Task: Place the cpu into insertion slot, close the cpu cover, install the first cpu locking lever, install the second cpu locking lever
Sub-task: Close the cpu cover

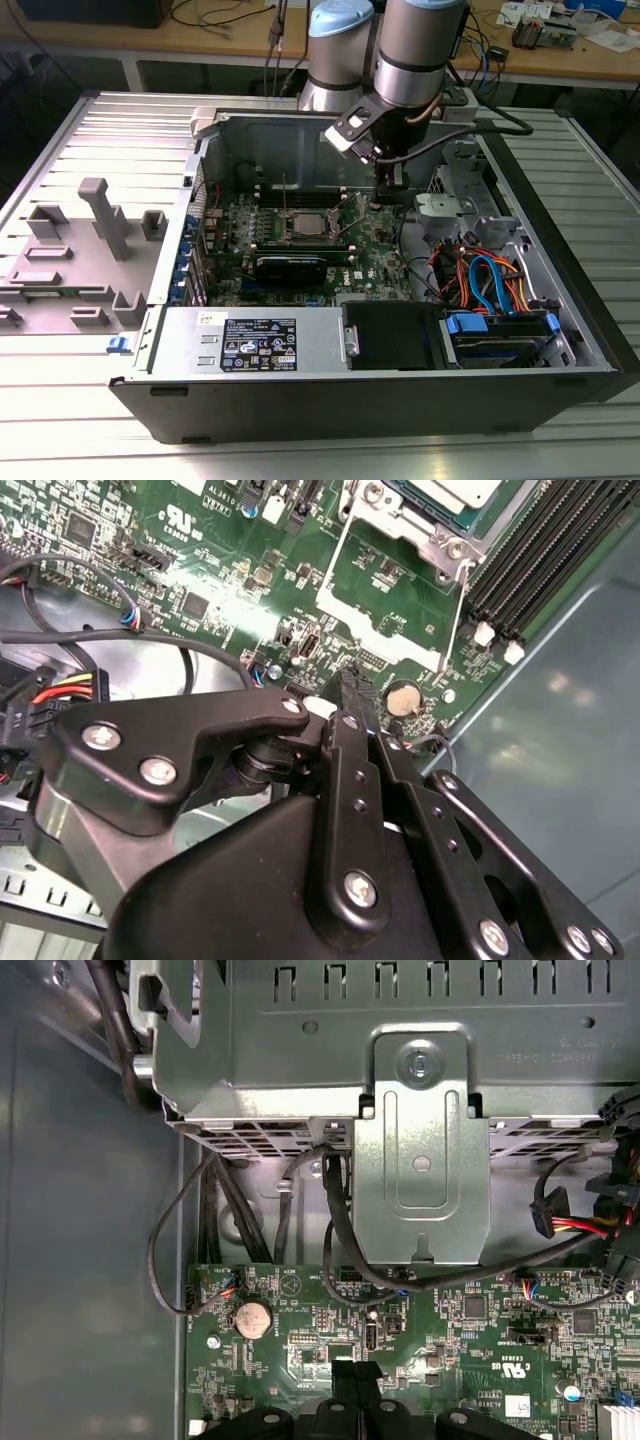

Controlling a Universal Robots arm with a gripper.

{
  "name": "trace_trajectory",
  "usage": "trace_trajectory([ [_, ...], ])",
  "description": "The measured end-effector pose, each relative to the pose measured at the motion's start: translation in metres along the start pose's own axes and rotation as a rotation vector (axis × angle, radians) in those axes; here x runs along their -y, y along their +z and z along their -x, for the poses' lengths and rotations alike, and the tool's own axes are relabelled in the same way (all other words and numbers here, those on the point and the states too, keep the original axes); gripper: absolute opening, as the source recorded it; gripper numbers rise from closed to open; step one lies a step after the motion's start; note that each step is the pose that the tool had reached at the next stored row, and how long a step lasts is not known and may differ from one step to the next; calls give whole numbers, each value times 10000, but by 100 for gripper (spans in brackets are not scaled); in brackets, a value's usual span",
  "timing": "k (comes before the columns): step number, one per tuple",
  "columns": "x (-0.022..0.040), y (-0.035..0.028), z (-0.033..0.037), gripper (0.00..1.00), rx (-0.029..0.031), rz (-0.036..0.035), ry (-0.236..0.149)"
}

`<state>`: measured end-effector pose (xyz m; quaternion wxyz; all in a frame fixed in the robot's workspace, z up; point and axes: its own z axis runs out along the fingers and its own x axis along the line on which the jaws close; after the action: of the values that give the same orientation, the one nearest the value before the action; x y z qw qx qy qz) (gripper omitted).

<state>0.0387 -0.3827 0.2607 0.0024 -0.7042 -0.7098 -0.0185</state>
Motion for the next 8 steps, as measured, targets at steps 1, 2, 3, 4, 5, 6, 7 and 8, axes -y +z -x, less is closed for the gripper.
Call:
trace_trajectory([
  [1,0,7,0,11,0,-1,-12],
  [2,0,7,1,11,2,-2,-17],
  [3,-1,7,1,11,2,-1,-18],
  [4,-1,7,1,11,2,-2,-18],
  [5,-1,8,1,11,2,-1,-17],
  [6,-1,13,0,11,-1,-1,-20],
  [7,-1,22,0,11,-1,0,-23],
  [8,0,34,1,11,2,-3,-26],
])
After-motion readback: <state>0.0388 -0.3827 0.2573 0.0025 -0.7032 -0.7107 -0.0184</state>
